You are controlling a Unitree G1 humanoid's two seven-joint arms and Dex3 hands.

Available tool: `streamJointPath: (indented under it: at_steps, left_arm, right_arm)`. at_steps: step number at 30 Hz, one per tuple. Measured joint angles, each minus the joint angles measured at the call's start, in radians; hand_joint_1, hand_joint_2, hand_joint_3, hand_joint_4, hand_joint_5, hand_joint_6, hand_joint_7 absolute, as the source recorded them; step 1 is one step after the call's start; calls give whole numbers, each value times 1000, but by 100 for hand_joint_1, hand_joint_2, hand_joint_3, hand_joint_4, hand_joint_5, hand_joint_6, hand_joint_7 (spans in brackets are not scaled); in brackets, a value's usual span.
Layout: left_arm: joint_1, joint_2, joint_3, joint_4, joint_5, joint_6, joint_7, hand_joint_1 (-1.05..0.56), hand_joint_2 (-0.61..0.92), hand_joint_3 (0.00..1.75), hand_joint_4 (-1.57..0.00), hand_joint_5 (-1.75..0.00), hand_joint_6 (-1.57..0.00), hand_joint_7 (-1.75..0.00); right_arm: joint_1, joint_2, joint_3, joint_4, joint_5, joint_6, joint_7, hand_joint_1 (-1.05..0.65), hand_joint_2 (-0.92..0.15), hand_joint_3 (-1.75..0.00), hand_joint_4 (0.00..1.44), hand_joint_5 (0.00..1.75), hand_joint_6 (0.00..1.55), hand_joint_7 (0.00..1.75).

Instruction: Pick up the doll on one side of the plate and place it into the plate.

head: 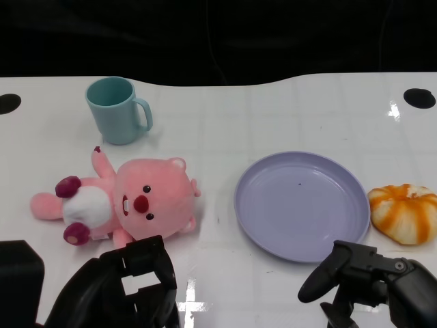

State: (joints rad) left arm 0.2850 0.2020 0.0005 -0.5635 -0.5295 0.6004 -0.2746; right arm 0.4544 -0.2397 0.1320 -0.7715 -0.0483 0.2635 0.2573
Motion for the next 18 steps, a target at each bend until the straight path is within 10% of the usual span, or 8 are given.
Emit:
streamJointPath:
  at_steps: [18]
  left_arm:
    - [0, 0, 1, 0, 2, 1, 0, -25, 38, 132, -82, -174, -77, -156]
  right_arm:
    - [1, 28, -1, 4, -3, -18, -42, -13, -71, -85, 59, 166, 52, 132]
